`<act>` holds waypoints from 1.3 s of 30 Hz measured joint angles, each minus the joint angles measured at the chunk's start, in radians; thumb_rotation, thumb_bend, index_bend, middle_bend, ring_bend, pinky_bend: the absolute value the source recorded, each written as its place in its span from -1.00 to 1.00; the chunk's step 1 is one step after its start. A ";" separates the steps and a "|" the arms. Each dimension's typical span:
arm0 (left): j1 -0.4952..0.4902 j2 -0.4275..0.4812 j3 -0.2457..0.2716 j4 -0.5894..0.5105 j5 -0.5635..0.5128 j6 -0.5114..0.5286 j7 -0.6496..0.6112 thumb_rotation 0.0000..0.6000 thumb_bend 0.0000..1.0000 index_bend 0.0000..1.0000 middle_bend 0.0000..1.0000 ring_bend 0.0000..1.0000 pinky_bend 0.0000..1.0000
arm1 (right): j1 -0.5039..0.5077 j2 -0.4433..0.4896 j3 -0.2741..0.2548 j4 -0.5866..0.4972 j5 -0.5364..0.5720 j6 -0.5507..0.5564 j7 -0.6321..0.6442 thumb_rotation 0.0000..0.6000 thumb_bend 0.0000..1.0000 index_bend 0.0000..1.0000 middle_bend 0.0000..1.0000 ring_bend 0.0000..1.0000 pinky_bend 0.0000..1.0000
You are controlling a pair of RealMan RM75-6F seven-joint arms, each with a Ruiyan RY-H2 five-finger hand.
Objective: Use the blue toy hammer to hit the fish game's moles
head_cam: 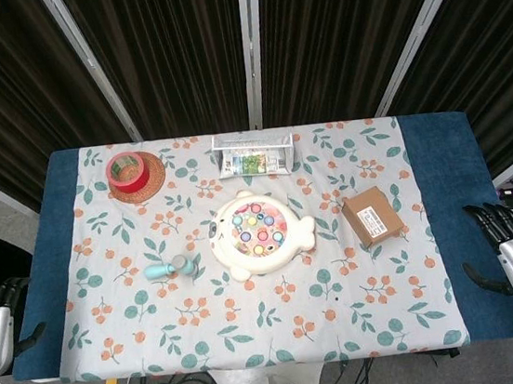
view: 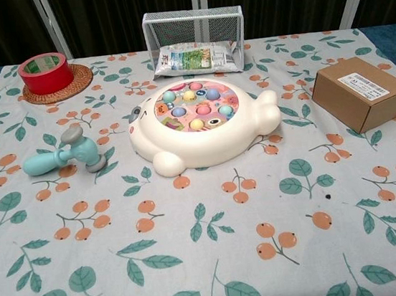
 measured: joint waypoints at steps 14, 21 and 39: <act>-0.059 0.003 -0.025 -0.029 0.060 -0.043 0.036 1.00 -0.68 -0.78 -0.72 -0.88 -0.91 | -0.024 0.003 -0.007 0.018 -0.015 0.050 0.011 1.00 -0.53 -0.95 -0.80 -1.00 -1.00; -0.188 0.011 -0.051 -0.073 0.080 -0.231 -0.007 1.00 -0.67 -0.63 -0.62 -0.87 -0.85 | -0.023 0.007 -0.007 0.021 -0.030 0.059 0.006 1.00 -0.53 -0.95 -0.80 -1.00 -1.00; -0.508 -0.240 -0.111 0.049 -0.263 -0.675 0.009 1.00 -0.60 -0.48 -0.49 -0.73 -0.81 | -0.023 0.011 -0.004 0.025 -0.006 0.045 0.009 1.00 -0.53 -0.95 -0.80 -1.00 -1.00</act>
